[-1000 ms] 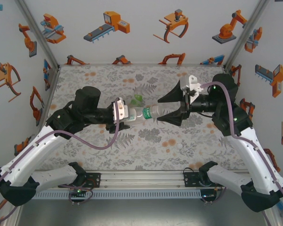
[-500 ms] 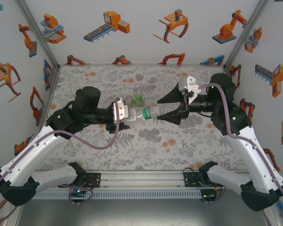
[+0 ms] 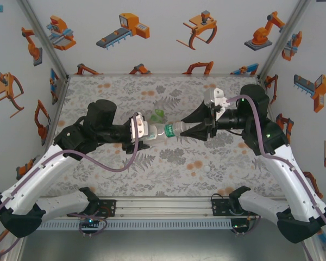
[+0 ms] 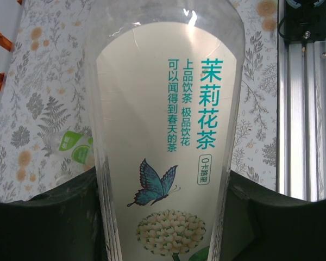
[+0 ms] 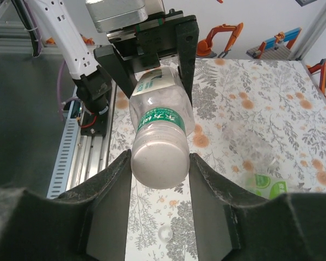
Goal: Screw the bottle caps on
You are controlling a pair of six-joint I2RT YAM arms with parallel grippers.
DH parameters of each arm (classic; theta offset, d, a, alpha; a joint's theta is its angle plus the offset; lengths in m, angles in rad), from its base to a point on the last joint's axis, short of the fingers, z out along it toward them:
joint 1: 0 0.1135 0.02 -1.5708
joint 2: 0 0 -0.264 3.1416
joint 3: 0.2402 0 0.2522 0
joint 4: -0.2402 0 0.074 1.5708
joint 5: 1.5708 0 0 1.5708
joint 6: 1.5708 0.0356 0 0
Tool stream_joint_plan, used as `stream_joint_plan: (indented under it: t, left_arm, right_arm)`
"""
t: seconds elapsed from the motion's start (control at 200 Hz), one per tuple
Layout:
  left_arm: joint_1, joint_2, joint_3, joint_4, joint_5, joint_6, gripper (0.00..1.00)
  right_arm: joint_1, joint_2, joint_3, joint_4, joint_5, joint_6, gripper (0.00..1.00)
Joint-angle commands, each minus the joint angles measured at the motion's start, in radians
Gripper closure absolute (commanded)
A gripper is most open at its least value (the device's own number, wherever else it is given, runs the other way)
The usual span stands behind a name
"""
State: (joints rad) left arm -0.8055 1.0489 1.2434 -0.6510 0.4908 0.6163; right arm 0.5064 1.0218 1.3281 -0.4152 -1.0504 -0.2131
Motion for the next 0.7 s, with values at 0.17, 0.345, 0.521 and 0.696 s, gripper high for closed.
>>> stream_joint_plan:
  t: [0.17, 0.345, 0.521, 0.696]
  left_arm:
    - [-0.003, 0.028, 0.04, 0.041, -0.012, -0.001, 1.0]
    - [-0.005, 0.048, 0.045, 0.063, -0.069, 0.0, 1.0]
    - [-0.008, 0.048, 0.035, 0.091, -0.104, -0.002, 1.0]
    - [-0.009, 0.05, 0.031, 0.095, -0.113, -0.002, 1.0]
  right_arm:
    - [-0.002, -0.015, -0.061, 0.08, 0.126, 0.474, 1.0]
    - [-0.001, -0.074, -0.117, 0.085, 0.333, 0.866, 1.0]
    - [-0.002, -0.051, -0.079, -0.077, 0.423, 1.178, 1.0]
    - [-0.002, 0.038, -0.016, -0.253, 0.378, 1.442, 1.0]
